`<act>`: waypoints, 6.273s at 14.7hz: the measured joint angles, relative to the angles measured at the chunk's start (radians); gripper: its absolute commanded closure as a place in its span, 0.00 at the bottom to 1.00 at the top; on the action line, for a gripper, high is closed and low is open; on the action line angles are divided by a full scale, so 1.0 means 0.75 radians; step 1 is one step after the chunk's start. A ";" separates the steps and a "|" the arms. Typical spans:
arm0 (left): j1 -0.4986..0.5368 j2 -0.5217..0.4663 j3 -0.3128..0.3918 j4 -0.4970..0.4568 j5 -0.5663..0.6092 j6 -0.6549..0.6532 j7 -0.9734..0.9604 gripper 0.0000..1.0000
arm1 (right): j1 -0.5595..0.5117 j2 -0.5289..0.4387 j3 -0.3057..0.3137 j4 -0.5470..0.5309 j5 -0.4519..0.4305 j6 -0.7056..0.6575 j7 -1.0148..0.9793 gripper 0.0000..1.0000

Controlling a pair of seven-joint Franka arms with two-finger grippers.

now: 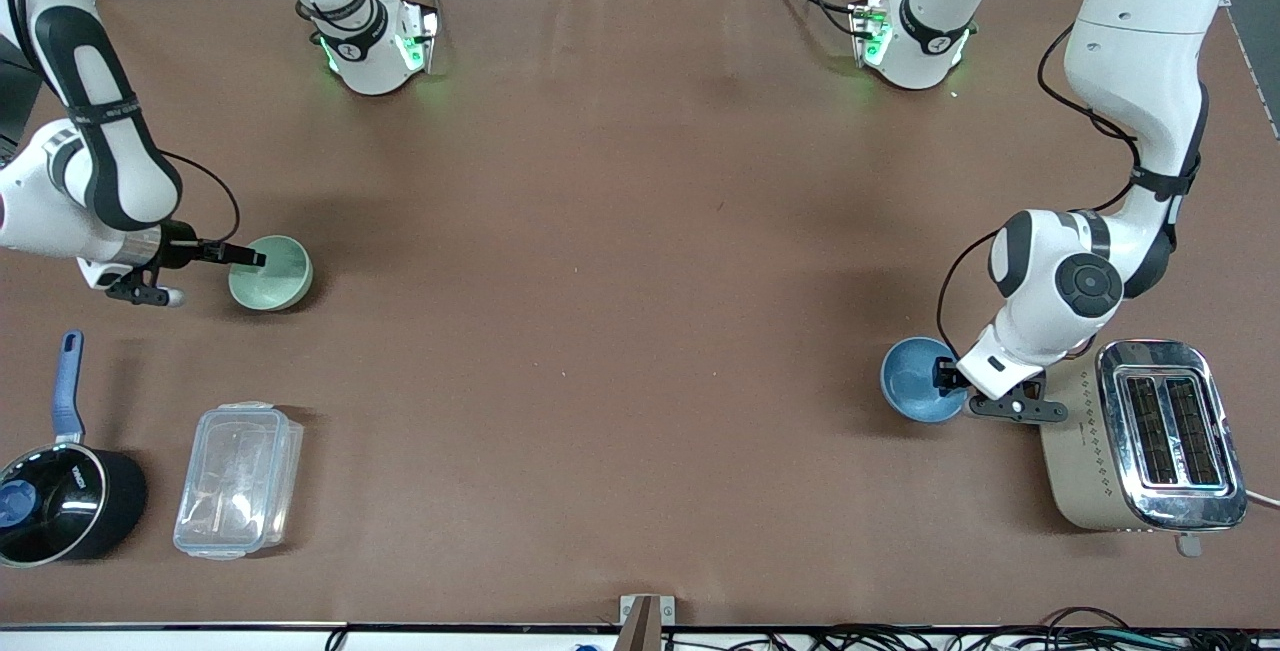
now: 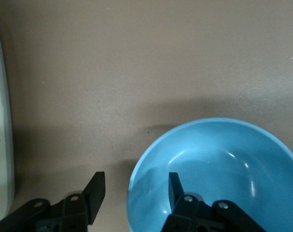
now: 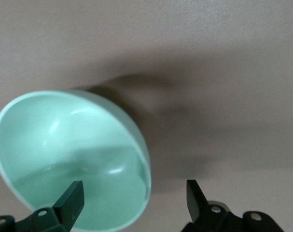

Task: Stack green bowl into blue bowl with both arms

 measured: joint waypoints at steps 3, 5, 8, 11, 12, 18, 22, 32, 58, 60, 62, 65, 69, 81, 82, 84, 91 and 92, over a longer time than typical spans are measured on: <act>-0.001 0.015 -0.007 0.019 0.000 0.000 -0.038 1.00 | 0.000 0.027 0.001 0.003 0.005 0.016 -0.017 0.90; -0.008 0.013 -0.020 0.034 0.000 -0.005 -0.066 1.00 | 0.000 0.027 0.002 0.009 0.006 0.016 -0.019 1.00; -0.011 0.004 -0.119 0.075 0.000 -0.095 -0.236 1.00 | 0.000 0.027 0.002 0.023 0.007 0.016 -0.020 1.00; -0.051 0.003 -0.261 0.150 0.000 -0.225 -0.502 1.00 | 0.000 0.026 0.003 0.044 0.009 -0.012 -0.021 1.00; -0.082 0.003 -0.298 0.174 0.000 -0.253 -0.606 1.00 | 0.000 0.024 0.003 0.064 0.009 -0.055 -0.022 1.00; -0.468 0.024 -0.330 0.223 0.001 -0.274 -1.205 1.00 | 0.041 -0.144 0.026 0.218 0.021 -0.326 0.002 1.00; -0.637 0.120 -0.321 0.228 0.032 -0.169 -1.436 1.00 | 0.277 -0.241 0.042 0.214 0.025 -0.344 0.265 1.00; -0.714 0.204 -0.315 0.309 0.076 -0.113 -1.612 0.00 | 0.898 -0.086 0.047 0.279 0.258 -0.096 0.942 1.00; -0.191 -0.553 -0.170 0.651 -0.002 -1.350 -0.478 0.00 | 1.329 0.173 0.040 0.371 0.388 0.220 1.267 0.91; -0.192 -0.604 -0.092 0.645 -0.042 -1.411 -0.368 0.00 | 1.329 0.173 0.039 0.372 0.390 0.221 1.267 0.92; -0.216 -0.642 -0.002 0.618 -0.074 -1.432 -0.272 0.00 | 1.329 0.173 0.039 0.374 0.413 0.224 1.268 0.93; -0.246 -0.684 0.099 0.563 -0.153 -1.434 -0.201 0.00 | 1.329 0.173 0.039 0.377 0.420 0.224 1.268 0.92; -0.245 -0.726 0.105 0.523 -0.157 -1.440 -0.193 0.00 | 1.329 0.173 0.036 0.385 0.422 0.224 1.270 0.33; -0.247 -0.731 0.105 0.500 -0.157 -1.430 -0.112 0.00 | 0.974 -0.177 -0.154 0.441 0.000 -0.117 1.153 0.03; -0.245 -0.731 0.106 0.500 -0.157 -1.430 -0.077 0.00 | 0.928 -0.203 -0.157 0.437 -0.025 -0.152 1.075 0.03; -0.239 -0.731 0.109 0.499 -0.156 -1.430 -0.036 0.00 | 0.837 -0.263 -0.160 0.419 -0.044 -0.208 0.930 0.03; -0.208 -0.732 0.112 0.484 -0.156 -1.427 -0.023 0.00 | 0.665 -0.547 -0.161 0.366 -0.198 -0.409 0.721 0.00; -0.208 -0.737 0.112 0.474 -0.156 -1.415 -0.023 0.00 | 0.659 -0.569 -0.161 0.412 -0.212 -0.477 0.715 0.00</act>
